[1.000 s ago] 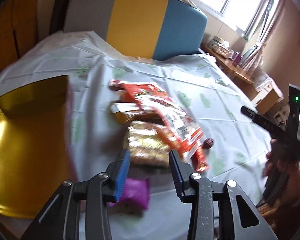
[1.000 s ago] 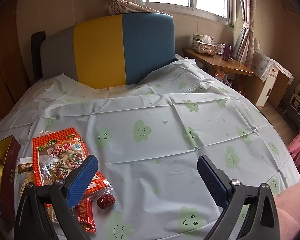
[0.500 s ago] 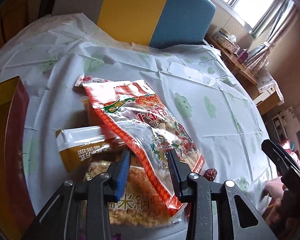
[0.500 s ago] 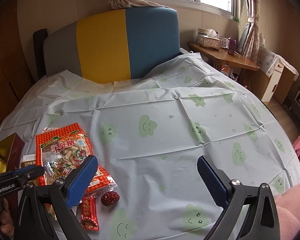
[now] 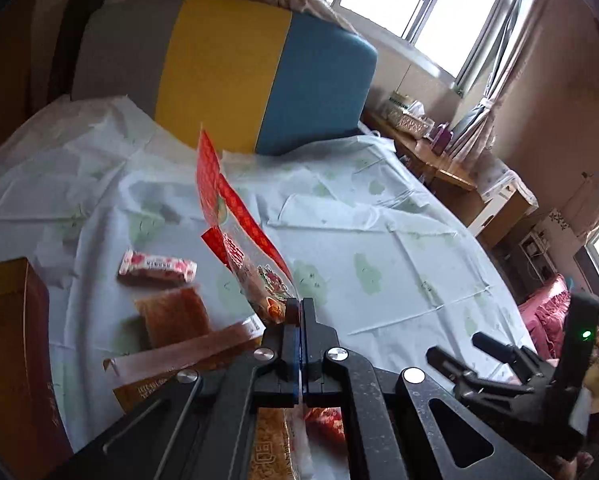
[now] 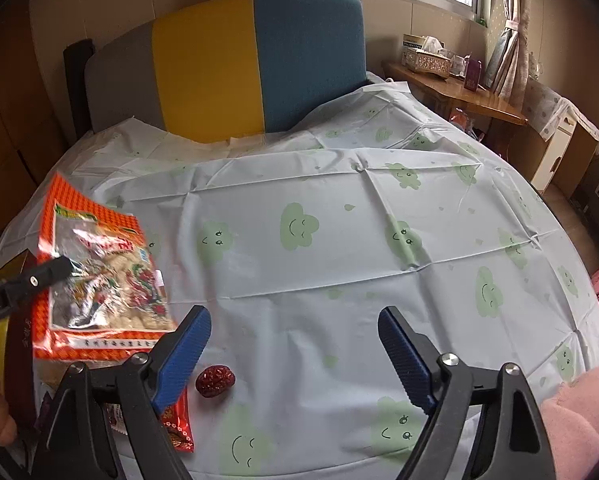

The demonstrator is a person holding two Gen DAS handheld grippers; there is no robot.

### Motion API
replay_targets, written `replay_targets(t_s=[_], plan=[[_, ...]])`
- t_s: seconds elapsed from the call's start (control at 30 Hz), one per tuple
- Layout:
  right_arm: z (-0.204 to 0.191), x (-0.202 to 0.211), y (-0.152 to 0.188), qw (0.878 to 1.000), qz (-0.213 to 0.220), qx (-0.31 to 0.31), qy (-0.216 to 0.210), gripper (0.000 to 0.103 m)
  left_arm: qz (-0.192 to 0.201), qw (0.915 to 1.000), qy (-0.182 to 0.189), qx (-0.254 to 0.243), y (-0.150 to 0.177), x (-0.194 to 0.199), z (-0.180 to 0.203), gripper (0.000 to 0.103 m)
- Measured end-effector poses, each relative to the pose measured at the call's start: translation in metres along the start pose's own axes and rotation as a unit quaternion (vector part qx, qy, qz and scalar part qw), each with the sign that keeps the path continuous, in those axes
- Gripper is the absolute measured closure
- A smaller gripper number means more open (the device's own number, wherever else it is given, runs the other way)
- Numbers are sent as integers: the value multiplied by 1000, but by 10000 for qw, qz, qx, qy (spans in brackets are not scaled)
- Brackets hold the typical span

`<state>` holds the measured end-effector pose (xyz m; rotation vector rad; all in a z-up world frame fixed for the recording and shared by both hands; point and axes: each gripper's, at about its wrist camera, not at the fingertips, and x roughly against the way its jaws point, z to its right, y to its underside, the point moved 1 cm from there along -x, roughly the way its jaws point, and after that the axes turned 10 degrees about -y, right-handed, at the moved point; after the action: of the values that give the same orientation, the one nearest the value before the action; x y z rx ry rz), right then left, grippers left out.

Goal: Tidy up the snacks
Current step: 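Carry the snack bag over the gold tray and open the left tool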

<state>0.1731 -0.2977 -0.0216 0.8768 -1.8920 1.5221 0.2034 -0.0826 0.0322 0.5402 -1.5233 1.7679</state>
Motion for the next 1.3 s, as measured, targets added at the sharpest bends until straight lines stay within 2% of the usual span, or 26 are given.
replay_targets(t_s=[0.17,0.37,0.53,0.63,0.67,0.87,0.97,1.1,1.17,1.2,1.23,1.3], plan=[[-8,-7,4,9994,-215,132,-224,22,483,9988,38,-34,-24,37,-11,103],[-20,-17,10,9961,-521,267,-668,25,742,9970,-178,138,-29,81,-49,103],[-40,-21,17,9895,-751,569,-1095,25,801,9951,-512,278,-16,114,-93,103],[-53,-21,23,9826,-900,755,-1441,34,781,9934,-752,369,-3,126,-121,103],[-58,-20,25,9805,-926,843,-1517,35,759,9927,-843,408,2,130,-131,103],[-82,-23,38,9729,-1095,1333,-1542,35,524,9871,-1376,623,32,136,-185,103],[-86,-23,42,9711,-1109,1455,-1534,35,215,9786,-1845,882,48,127,-222,100],[-93,-22,46,9691,-1108,1573,-1546,35,-89,9609,-2348,1466,75,120,-277,100],[-96,-25,48,9676,-1168,1657,-1507,35,-157,9467,-2862,1466,83,119,-292,99],[-98,-27,50,9668,-1203,1708,-1472,35,-225,9353,-3211,1472,86,118,-300,97],[-99,-29,51,9659,-1237,1759,-1442,35,-270,9294,-3349,1527,90,119,-307,97],[-101,-31,53,9645,-1280,1833,-1408,35,-258,9309,-3176,1785,100,125,-317,97]])
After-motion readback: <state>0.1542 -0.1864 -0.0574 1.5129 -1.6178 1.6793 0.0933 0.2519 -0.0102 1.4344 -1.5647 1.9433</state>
